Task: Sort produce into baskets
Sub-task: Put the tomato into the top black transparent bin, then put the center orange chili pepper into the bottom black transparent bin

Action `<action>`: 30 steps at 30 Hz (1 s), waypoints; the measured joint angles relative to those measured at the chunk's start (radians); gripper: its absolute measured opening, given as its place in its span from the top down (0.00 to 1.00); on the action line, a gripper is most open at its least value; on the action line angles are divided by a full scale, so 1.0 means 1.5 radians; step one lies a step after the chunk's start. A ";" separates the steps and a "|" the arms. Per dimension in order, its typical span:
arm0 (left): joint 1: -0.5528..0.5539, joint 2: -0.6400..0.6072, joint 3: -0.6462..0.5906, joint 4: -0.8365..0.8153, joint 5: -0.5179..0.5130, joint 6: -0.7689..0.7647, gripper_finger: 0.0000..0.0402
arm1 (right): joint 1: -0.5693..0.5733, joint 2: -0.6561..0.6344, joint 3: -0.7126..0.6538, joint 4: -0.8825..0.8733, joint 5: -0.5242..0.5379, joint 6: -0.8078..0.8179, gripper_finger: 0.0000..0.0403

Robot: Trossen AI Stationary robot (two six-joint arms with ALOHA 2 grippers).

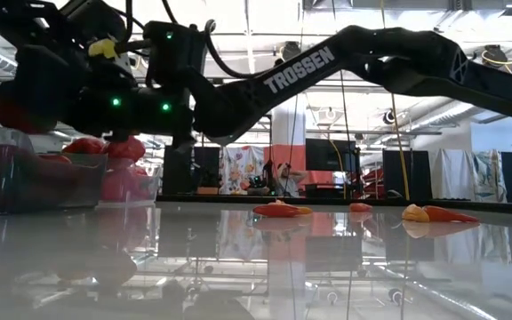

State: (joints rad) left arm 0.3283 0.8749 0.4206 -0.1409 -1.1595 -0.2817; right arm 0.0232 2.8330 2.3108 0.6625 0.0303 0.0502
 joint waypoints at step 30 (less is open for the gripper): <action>0.000 0.000 0.000 0.003 0.004 0.024 0.04 | -0.001 -0.286 -0.001 -0.892 -0.038 -0.168 0.05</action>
State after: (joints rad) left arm 0.3279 0.8749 0.4206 -0.1362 -1.1530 -0.2459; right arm 0.0216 2.4046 2.3100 -0.6747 -0.0260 -0.2016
